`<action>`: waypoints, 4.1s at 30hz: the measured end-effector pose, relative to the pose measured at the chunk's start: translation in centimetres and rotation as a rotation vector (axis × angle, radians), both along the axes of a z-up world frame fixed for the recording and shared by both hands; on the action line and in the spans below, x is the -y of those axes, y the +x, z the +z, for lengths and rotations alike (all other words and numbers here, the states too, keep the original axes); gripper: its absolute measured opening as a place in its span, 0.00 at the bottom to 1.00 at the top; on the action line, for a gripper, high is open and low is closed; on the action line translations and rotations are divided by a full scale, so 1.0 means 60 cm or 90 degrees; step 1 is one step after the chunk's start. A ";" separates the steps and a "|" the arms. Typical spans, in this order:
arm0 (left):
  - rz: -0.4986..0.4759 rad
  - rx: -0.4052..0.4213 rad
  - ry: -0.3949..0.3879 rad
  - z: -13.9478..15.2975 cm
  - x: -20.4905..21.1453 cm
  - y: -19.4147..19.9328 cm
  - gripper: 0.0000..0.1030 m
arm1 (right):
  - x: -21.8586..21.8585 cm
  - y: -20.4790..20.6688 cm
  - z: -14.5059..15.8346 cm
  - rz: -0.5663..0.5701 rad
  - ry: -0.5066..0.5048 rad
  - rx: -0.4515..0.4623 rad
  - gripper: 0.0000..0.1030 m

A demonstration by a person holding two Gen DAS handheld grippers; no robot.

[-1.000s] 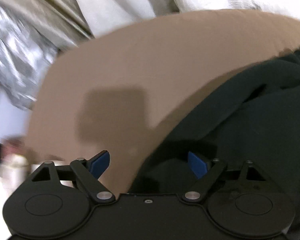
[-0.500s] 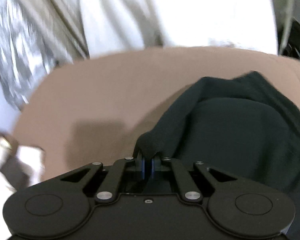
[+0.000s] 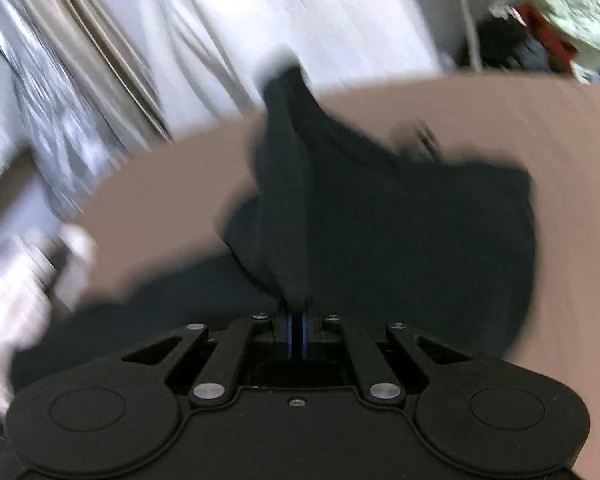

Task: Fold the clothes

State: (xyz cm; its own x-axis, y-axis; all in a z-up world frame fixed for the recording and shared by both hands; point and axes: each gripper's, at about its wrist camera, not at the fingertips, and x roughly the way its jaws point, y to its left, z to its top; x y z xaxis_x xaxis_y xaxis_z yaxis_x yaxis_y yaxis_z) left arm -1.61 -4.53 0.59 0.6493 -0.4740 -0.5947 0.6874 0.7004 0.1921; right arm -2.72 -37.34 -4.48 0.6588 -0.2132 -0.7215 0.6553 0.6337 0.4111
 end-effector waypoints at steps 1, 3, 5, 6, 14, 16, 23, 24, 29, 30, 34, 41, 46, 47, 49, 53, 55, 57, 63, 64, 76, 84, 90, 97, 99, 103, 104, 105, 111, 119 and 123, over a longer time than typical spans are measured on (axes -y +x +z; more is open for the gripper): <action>0.006 -0.030 0.021 -0.024 0.008 0.004 0.08 | -0.005 -0.018 -0.028 0.003 -0.005 -0.022 0.07; 0.039 -0.064 0.047 -0.061 0.014 0.020 0.07 | 0.006 -0.034 -0.049 0.003 0.022 -0.001 0.13; 0.069 -0.076 0.048 -0.075 0.014 0.036 0.07 | 0.021 -0.044 -0.054 0.010 0.045 0.027 0.17; 0.082 -0.078 0.044 -0.076 0.012 0.044 0.07 | 0.029 -0.047 -0.046 0.020 0.047 0.036 0.23; 0.138 -0.068 0.039 -0.086 0.021 0.076 0.07 | 0.114 0.015 0.045 0.068 -0.079 0.076 0.81; 0.145 -0.063 0.047 -0.090 0.029 0.086 0.07 | 0.154 0.053 0.043 0.079 -0.046 0.064 0.82; 0.150 -0.045 0.105 -0.062 0.039 0.126 0.05 | 0.223 0.150 0.051 0.072 0.006 0.029 0.22; 0.143 -0.030 0.113 -0.038 0.032 0.122 0.05 | 0.219 0.137 0.078 0.083 -0.006 0.061 0.22; 0.228 0.028 0.009 0.080 -0.042 0.062 0.05 | 0.208 -0.014 0.136 0.082 0.011 0.194 0.22; 0.268 0.021 -0.052 0.089 -0.066 0.040 0.05 | 0.203 -0.050 0.124 0.082 0.008 0.176 0.22; 0.420 -0.159 -0.179 -0.035 -0.128 -0.053 0.05 | 0.180 -0.149 -0.004 0.117 0.016 0.059 0.23; 0.467 -0.179 -0.033 -0.164 -0.083 -0.121 0.04 | 0.176 -0.130 -0.031 0.107 -0.021 0.097 0.15; 0.465 -0.056 -0.102 0.002 -0.071 -0.217 0.05 | 0.142 -0.077 0.063 0.190 -0.188 0.097 0.15; 0.464 -0.082 -0.125 0.005 -0.072 -0.235 0.05 | 0.140 -0.068 0.060 0.207 -0.214 0.060 0.15; 0.460 -0.101 -0.096 -0.025 -0.054 -0.257 0.05 | 0.137 -0.053 0.036 0.238 -0.258 -0.036 0.15; 0.471 -0.190 0.034 -0.168 -0.007 -0.239 0.04 | 0.154 -0.062 -0.026 0.233 -0.239 -0.122 0.13; 0.466 -0.254 0.003 -0.199 -0.021 -0.238 0.06 | 0.178 -0.075 -0.029 0.225 -0.203 -0.110 0.13; 0.478 -0.281 -0.045 -0.191 -0.051 -0.241 0.19 | 0.184 -0.079 -0.016 0.240 -0.206 -0.132 0.18; 0.507 -0.210 -0.196 -0.076 -0.153 -0.250 0.38 | 0.109 -0.060 0.050 0.306 -0.176 -0.129 0.40; 0.507 -0.175 -0.211 -0.056 -0.167 -0.252 0.47 | 0.093 -0.055 0.062 0.317 -0.168 -0.124 0.50; 0.496 -0.281 -0.130 -0.215 -0.181 -0.063 0.68 | -0.092 -0.020 0.131 0.432 -0.074 -0.067 0.59; 0.542 -0.241 -0.105 -0.218 -0.141 -0.100 0.08 | -0.129 -0.099 0.095 0.448 -0.107 -0.077 0.59; 0.666 -0.033 0.012 -0.083 -0.124 -0.222 0.10 | -0.124 -0.109 0.126 0.435 -0.141 -0.042 0.59; 0.805 -0.284 -0.033 -0.224 -0.224 -0.203 0.21 | -0.076 -0.118 0.090 0.376 -0.093 -0.036 0.59; 0.786 -0.257 0.019 -0.225 -0.203 -0.204 0.24 | -0.049 -0.132 0.073 0.355 -0.070 -0.023 0.59; 0.753 -0.240 0.023 -0.192 -0.174 -0.208 0.45 | 0.004 -0.159 0.040 0.312 -0.024 0.001 0.59; 0.742 -0.232 0.014 -0.180 -0.166 -0.214 0.46 | 0.018 -0.166 0.031 0.301 -0.012 0.007 0.61; 0.727 -0.222 0.007 -0.168 -0.155 -0.217 0.47 | 0.031 -0.172 0.023 0.290 0.000 0.014 0.62; 0.660 -0.254 -0.051 -0.149 -0.130 -0.208 0.66 | 0.117 -0.228 -0.054 0.205 0.093 0.082 0.70; 0.685 -0.314 -0.137 -0.179 -0.123 -0.173 0.65 | 0.211 -0.210 -0.105 0.149 0.113 0.147 0.93; 0.696 -0.313 -0.092 -0.187 -0.108 -0.166 0.66 | 0.276 -0.154 -0.123 0.067 0.094 0.140 0.96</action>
State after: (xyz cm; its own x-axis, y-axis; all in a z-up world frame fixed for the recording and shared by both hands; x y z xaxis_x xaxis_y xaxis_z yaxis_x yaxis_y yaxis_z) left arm -11.54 1.92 -10.65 0.4682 0.1019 -0.8777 -0.3038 0.9513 -0.0516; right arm -11.97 -53.90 -11.83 0.8158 -0.0394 -0.5770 0.4744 0.6162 0.6286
